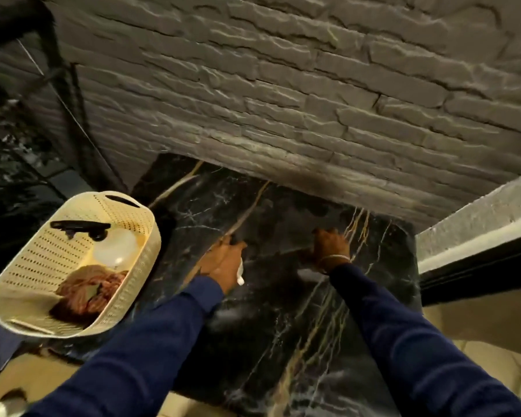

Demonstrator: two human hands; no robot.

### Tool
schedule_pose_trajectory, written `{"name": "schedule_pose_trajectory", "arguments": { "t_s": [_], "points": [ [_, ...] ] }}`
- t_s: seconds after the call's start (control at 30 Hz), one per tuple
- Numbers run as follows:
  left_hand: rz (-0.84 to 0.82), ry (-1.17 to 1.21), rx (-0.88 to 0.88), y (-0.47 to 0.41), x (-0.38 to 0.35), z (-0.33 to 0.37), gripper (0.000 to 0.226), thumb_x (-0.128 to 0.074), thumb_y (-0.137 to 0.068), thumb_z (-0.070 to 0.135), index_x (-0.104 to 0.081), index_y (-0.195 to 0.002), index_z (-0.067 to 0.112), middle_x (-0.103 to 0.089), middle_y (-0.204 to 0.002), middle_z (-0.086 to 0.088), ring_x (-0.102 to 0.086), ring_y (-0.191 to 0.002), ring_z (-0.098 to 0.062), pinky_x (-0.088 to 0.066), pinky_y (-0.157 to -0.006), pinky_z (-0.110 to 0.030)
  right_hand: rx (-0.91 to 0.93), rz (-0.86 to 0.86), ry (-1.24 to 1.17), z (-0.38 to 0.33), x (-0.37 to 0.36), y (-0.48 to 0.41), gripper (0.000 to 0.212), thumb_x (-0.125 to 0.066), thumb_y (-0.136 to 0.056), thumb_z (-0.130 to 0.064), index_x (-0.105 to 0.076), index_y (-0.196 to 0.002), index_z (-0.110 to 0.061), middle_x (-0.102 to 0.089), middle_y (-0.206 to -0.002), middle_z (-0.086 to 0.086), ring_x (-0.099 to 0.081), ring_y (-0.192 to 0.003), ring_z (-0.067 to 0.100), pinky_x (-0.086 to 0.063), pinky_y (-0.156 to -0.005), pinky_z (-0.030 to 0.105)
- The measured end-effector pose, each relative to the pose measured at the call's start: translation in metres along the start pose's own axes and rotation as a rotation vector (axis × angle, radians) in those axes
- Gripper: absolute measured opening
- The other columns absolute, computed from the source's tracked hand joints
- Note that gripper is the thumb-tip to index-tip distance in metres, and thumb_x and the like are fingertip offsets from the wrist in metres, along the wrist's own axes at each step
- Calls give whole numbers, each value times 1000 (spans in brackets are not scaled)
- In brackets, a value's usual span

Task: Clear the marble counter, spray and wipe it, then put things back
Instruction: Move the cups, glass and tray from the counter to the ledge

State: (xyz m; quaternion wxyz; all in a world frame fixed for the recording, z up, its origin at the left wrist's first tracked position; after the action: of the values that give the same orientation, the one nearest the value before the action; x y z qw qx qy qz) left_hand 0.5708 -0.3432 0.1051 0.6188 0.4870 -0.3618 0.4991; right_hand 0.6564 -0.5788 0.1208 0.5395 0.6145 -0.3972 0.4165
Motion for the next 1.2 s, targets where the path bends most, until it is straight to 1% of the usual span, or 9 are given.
{"name": "schedule_pose_trajectory", "arguments": {
  "t_s": [0.2, 0.37, 0.5, 0.57, 0.67, 0.77, 0.9, 1.07, 1.2],
  "points": [
    [-73, -48, 109, -34, -25, -4, 27, -59, -85, 17, -73, -108, 14, -73, -109, -13, -68, -102, -31, -54, -93, -40, -18, -36, -8, 15, -27, -31, 40, -69, -83, -33, -59, -118, -17, -63, -117, 12, -62, -107, 30, -52, -90, 40],
    [-152, -90, 116, -39, -24, -2, 34, -70, -79, 12, -70, -113, 11, -71, -113, -15, -67, -106, -33, -53, -94, -42, -43, -22, -40, 16, -31, -35, 28, -68, -84, -27, -66, -109, -15, -68, -107, 12, -66, -99, 29, -55, -84, 38],
    [-78, -53, 144, -37, -13, -4, 46, -84, -61, 39, -72, -101, 17, -73, -100, -10, -70, -93, -31, -58, -81, -37, -1, 20, -129, 14, -23, -35, 28, -71, -81, -30, -70, -104, -14, -71, -104, 12, -67, -98, 31, -54, -83, 37],
    [74, 104, 219, -34, 4, -7, 54, -82, -55, 57, -74, -92, 19, -75, -89, -3, -72, -84, -24, -56, -69, -29, 14, 68, -257, 9, -12, -32, 39, -78, -74, -36, -70, -104, -14, -71, -105, 10, -66, -99, 30, -54, -87, 37],
    [312, 608, 388, -16, 33, -7, 58, -85, -51, 62, -78, -92, 23, -75, -80, 9, -71, -74, -6, -55, -64, -21, -58, 59, -607, -5, 9, -18, 41, -83, -68, -41, -66, -100, -20, -66, -93, -3, -63, -85, 15, -51, -70, 22],
    [379, 1419, 564, -1, 38, -5, 46, -89, -62, 45, -78, -95, 16, -77, -87, 6, -72, -80, -9, -58, -70, -24, -84, 97, -988, -22, 19, -8, 44, -91, -59, -33, -63, -91, -26, -67, -85, -10, -66, -79, 8, -54, -70, 22],
    [374, 2155, 484, 19, 51, -8, 18, -69, -88, 13, -70, -104, 5, -73, -104, -11, -70, -93, -19, -60, -84, -28, 74, 139, -984, -58, 30, 6, 57, -94, -53, -26, -67, -103, -20, -69, -85, -15, -66, -74, -12, -52, -66, 6],
    [450, 2108, 350, 50, 59, -22, 27, -66, -86, -4, -68, -110, 6, -72, -106, -11, -67, -98, -19, -57, -87, -27, 279, 246, -902, -108, 45, 31, 55, -94, -50, -33, -68, -98, -32, -67, -85, -21, -63, -79, -17, -49, -70, 2],
    [559, 1887, 345, 77, 59, -44, 60, -78, -75, 5, -57, -131, 7, -65, -126, -18, -59, -120, -33, -49, -103, -48, 388, 283, -849, -140, 51, 52, 63, -94, -49, -36, -68, -106, -25, -71, -99, -11, -66, -87, -9, -54, -78, 10]
  ]
}}
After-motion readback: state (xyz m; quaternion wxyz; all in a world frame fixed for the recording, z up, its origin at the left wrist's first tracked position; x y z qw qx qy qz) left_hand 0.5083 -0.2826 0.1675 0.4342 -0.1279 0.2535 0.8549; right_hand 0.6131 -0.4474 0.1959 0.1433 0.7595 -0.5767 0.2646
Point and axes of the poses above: each hand's wrist, its own y-axis away from the middle knuckle, its own x-axis out of the back of the hand, z = x × y, the point moved 4 cm from there along -y, towards the middle knuckle
